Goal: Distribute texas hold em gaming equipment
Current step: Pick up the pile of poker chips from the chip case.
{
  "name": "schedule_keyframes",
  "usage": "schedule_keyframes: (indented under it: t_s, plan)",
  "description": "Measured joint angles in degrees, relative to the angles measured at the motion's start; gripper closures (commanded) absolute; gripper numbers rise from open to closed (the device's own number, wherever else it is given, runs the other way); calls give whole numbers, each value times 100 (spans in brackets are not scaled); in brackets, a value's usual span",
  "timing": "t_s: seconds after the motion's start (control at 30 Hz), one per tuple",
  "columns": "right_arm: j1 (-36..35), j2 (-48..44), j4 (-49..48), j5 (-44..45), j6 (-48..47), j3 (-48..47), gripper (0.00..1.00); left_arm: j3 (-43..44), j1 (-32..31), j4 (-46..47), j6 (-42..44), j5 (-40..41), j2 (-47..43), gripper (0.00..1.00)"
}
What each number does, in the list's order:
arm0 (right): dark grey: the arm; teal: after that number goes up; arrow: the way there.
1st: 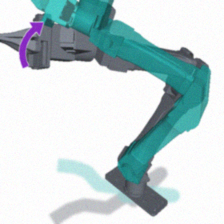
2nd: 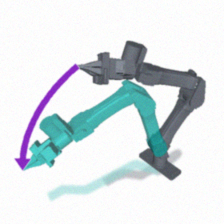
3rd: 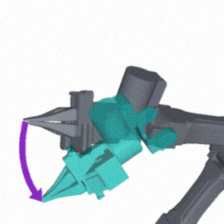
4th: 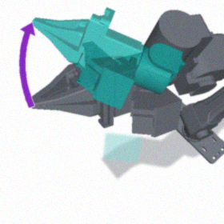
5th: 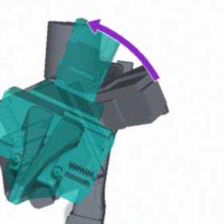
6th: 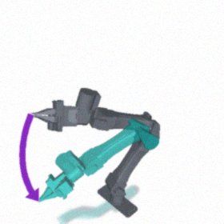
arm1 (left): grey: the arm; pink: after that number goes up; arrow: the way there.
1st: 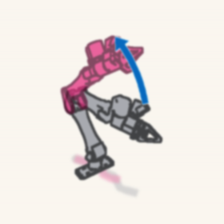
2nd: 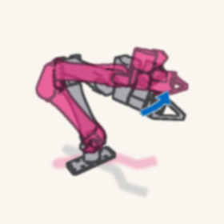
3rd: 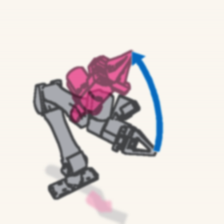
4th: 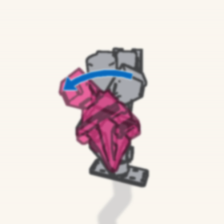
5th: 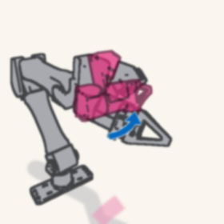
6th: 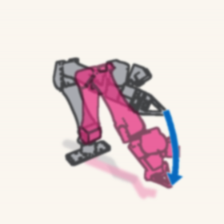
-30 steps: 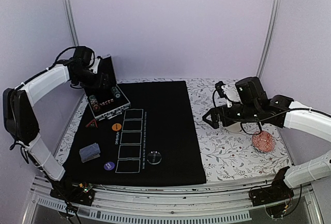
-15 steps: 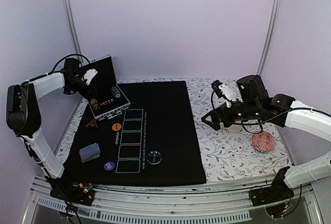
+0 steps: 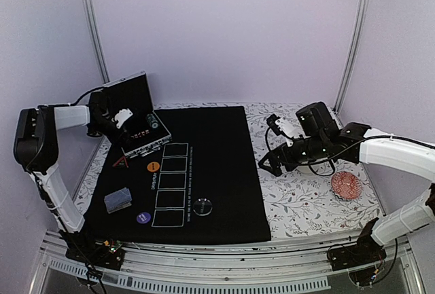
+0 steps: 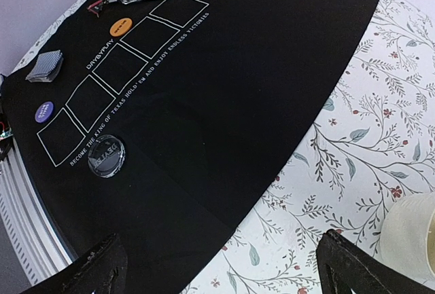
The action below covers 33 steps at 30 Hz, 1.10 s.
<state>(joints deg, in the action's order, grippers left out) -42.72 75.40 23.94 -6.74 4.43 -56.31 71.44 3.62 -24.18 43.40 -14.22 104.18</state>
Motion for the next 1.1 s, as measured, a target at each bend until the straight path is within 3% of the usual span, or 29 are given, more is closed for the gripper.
schedule_keyframes:
  t_s: [0.53,1.1]
  plan:
    - [0,87,-44,-195,-114,-42,1,90,57,258,-166,568,612,46]
    - [0,199,-63,-247,-129,-42,1,175,-57,431,-13,988,765,48]
